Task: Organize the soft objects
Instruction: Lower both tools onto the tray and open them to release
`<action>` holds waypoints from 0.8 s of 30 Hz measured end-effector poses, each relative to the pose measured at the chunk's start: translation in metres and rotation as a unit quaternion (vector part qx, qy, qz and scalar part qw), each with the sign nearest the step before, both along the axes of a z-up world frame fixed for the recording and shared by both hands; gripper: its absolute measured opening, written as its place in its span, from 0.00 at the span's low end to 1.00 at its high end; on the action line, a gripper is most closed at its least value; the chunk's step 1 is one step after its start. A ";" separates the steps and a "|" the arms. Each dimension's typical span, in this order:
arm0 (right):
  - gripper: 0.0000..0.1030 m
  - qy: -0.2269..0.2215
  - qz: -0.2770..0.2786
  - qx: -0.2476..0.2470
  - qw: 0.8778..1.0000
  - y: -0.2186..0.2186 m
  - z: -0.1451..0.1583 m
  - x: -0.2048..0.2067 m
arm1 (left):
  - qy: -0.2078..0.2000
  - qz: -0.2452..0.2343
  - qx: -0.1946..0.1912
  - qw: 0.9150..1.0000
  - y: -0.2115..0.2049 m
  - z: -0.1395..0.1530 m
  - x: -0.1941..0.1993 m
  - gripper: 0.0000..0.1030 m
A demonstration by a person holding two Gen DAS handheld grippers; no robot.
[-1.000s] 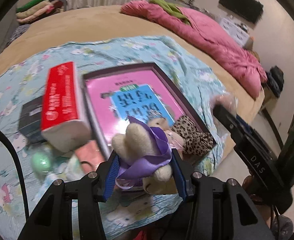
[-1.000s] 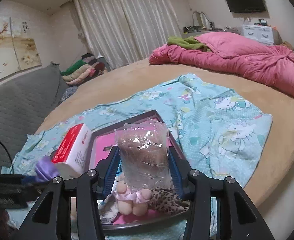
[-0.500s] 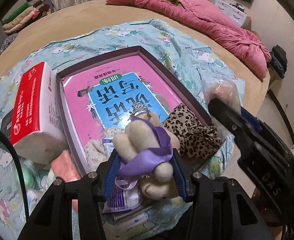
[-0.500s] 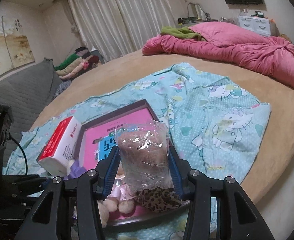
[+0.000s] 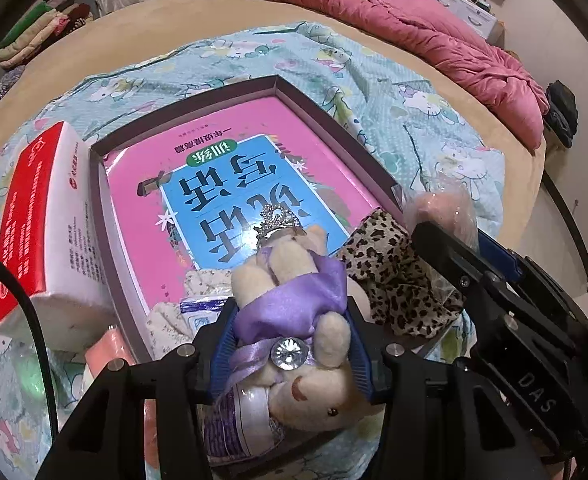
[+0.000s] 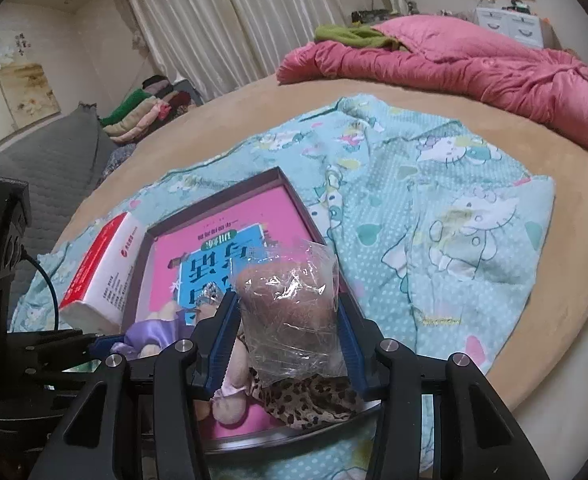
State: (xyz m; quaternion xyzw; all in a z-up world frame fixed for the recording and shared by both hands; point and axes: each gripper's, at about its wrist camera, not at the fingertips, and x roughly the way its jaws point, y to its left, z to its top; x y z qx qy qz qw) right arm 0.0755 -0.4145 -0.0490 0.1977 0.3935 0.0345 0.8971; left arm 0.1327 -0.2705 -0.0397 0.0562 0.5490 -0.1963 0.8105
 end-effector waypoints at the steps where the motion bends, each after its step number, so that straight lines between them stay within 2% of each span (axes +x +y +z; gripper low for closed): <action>1: 0.48 0.003 0.001 0.002 1.000 0.000 -0.002 0.002 | -0.001 -0.001 0.003 1.000 0.000 -0.001 0.001 0.49; 17: 0.50 0.044 0.017 0.035 0.998 0.000 -0.029 0.025 | -0.013 -0.015 0.016 1.000 -0.001 -0.008 0.005 0.52; 24: 0.52 0.038 0.013 0.052 0.998 -0.003 -0.030 0.024 | -0.015 -0.015 0.012 1.000 -0.001 -0.008 0.004 0.52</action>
